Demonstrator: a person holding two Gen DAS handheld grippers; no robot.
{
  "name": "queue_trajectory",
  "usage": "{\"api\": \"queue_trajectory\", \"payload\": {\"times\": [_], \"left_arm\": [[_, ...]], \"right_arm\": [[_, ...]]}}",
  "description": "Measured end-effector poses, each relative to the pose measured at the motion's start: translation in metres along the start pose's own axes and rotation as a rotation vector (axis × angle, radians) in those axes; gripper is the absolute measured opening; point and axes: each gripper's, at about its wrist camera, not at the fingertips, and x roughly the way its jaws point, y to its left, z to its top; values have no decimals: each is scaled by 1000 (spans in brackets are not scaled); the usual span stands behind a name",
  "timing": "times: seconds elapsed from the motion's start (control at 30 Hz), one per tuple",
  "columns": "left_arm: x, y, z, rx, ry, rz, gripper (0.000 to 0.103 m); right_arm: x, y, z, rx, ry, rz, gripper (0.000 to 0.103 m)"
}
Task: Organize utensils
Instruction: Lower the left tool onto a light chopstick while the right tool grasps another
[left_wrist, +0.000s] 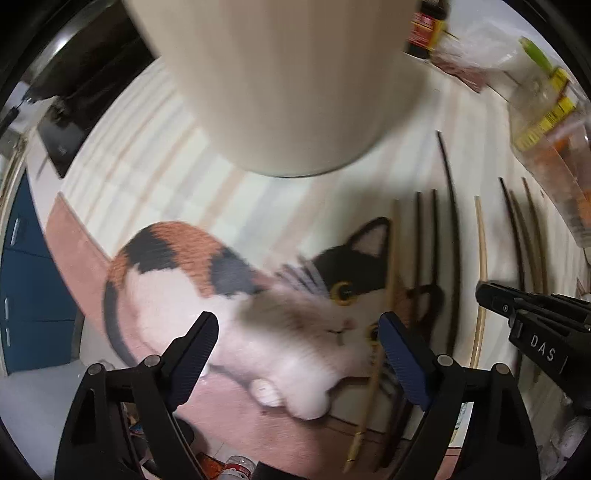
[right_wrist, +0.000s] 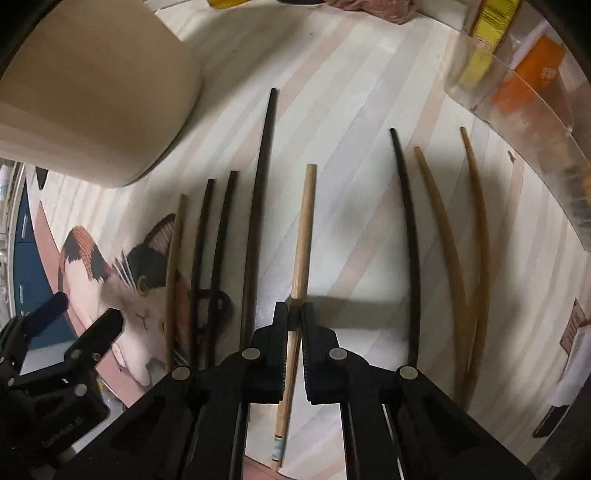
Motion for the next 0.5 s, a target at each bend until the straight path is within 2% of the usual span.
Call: {"api": "queue_trajectory", "payload": {"times": [0.03,0.1,0.17,0.2,0.27,0.3,0.37,0.43,0.5], "left_arm": [[1,-6,1,15,-3,-8,87],[6,-19,4,48,-5,-17,78],[11,-30,7,78,5,-16,57],[15,-36,8,92,12,-17,52],[23,-43,9,116,24,-16,33],[25,-46,9,125,29,-15,29],[25,-51,10,135,15,-9,12],[25,-50,10,120,17,-21,5],[27,-35,10,70,27,-24,5]], "right_arm": [[-1,-3,-2,2,3,-19,7],[-3,-12,-6,17,9,-28,7],[-4,-22,-11,34,21,-24,7],[-4,-25,-12,39,26,-15,7],[-4,-29,-15,47,29,2,7],[-5,-30,-16,52,28,13,7],[-5,-29,-18,55,28,15,7],[-5,-26,-20,49,29,6,7],[-4,-23,-21,40,29,2,7]]}}
